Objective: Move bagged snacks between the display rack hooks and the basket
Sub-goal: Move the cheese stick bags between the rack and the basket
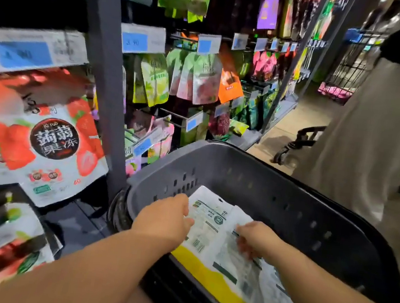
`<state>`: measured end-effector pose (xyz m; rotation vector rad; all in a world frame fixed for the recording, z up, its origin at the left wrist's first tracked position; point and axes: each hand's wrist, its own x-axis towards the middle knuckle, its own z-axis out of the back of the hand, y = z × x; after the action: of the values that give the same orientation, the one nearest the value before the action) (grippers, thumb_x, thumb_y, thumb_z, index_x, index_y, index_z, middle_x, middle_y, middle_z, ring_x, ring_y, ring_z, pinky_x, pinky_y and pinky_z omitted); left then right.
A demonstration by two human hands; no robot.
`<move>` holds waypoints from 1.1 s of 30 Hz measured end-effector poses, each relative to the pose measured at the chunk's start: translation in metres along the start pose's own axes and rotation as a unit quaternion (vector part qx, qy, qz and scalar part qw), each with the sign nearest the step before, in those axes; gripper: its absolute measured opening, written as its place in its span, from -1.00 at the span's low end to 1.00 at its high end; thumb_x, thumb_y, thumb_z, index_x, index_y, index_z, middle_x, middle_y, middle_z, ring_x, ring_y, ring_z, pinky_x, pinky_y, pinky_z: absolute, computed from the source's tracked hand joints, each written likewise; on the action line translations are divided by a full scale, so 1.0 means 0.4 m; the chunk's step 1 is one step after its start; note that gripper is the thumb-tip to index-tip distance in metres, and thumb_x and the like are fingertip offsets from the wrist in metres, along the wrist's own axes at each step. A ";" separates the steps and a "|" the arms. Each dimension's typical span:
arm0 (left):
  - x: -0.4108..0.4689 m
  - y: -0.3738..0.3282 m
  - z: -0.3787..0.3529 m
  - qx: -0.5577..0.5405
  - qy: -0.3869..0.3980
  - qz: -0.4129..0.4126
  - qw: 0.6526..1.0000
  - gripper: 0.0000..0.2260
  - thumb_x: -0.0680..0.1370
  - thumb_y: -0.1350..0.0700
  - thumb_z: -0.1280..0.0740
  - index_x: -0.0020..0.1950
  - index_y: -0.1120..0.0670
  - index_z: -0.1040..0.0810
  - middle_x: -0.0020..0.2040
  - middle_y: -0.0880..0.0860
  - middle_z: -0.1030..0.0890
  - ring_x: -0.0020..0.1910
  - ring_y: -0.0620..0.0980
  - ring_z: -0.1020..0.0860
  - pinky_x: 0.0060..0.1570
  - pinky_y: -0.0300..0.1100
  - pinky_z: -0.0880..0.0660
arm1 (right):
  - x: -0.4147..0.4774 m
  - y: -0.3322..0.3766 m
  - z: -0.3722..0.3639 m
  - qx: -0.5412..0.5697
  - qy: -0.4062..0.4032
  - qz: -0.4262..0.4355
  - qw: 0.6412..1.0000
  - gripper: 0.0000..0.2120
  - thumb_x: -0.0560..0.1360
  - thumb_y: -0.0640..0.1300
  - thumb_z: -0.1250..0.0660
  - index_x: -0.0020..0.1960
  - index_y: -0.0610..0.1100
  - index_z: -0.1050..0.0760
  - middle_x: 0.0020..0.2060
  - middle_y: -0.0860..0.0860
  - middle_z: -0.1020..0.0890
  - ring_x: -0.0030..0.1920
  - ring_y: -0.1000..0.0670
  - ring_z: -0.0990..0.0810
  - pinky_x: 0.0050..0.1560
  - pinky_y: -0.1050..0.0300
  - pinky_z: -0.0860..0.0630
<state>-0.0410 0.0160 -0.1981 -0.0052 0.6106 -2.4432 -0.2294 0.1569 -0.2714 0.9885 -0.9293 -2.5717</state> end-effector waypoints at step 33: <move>-0.012 0.023 -0.021 0.081 0.092 0.016 0.992 -0.74 0.61 -0.18 -0.19 0.08 0.00 -0.37 -0.04 -0.06 -0.53 -0.03 -0.01 -0.50 -0.08 -0.09 -0.43 | -0.028 0.006 0.027 0.281 0.045 0.058 0.957 -0.78 0.58 -0.33 -0.30 0.20 -0.22 -0.57 -0.01 -0.18 -0.72 -0.01 -0.22 -0.70 0.04 -0.18 -0.61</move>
<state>-0.0333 0.0159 -0.2088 0.2961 0.4838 -2.4726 -0.2282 0.1648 -0.2578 1.1268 -1.6881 -2.1777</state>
